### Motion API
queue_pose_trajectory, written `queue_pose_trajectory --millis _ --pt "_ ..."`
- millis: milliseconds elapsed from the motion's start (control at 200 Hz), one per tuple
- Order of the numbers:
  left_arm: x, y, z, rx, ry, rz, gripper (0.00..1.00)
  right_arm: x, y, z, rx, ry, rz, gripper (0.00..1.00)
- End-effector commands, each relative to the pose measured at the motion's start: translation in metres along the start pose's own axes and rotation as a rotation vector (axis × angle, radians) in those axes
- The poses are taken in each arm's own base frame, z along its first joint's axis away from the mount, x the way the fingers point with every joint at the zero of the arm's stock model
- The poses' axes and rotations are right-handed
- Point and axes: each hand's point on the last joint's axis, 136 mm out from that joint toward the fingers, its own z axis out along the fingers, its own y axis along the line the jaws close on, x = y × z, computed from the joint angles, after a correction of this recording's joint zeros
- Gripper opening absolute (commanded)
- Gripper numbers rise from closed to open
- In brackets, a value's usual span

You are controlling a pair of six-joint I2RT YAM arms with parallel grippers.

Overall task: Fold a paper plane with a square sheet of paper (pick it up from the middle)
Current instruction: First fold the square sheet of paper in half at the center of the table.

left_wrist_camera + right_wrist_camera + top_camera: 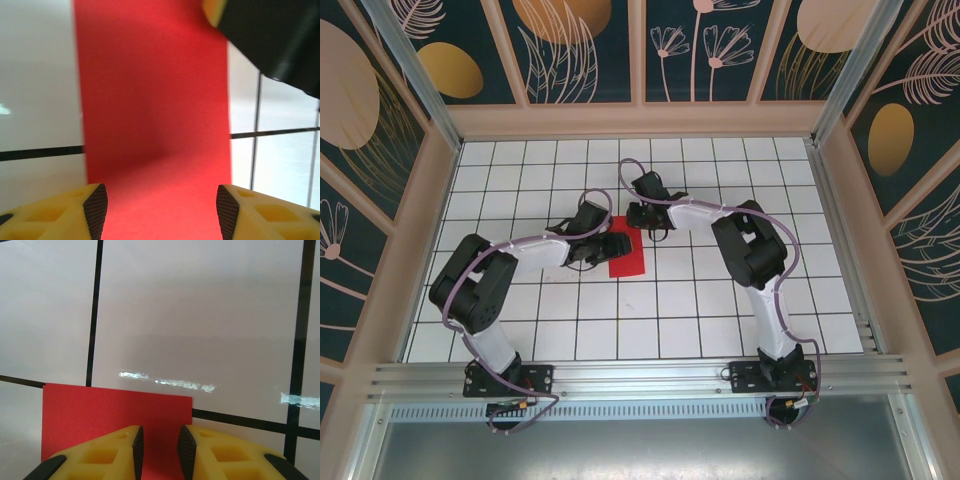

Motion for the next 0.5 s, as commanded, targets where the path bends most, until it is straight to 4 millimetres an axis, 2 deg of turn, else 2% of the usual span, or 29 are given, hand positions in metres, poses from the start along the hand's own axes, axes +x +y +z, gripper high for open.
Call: queue_pose_trajectory --millis 0,135,215,245,495 --pt "-0.007 0.007 -0.015 -0.076 -0.039 0.024 0.64 0.077 -0.050 0.029 0.130 0.230 0.034 0.32" --pt "0.003 0.009 -0.008 -0.069 0.004 0.011 0.65 0.078 -0.050 0.030 0.129 0.232 0.036 0.32" --pt "0.002 0.003 -0.009 -0.042 0.014 0.017 0.66 0.078 -0.051 0.030 0.130 0.232 0.035 0.31" --pt "0.007 0.008 -0.001 -0.055 0.037 0.013 0.66 0.079 -0.051 0.031 0.131 0.233 0.035 0.32" --pt "0.007 0.003 0.004 -0.037 0.052 0.021 0.63 0.079 -0.052 0.031 0.132 0.233 0.035 0.32"
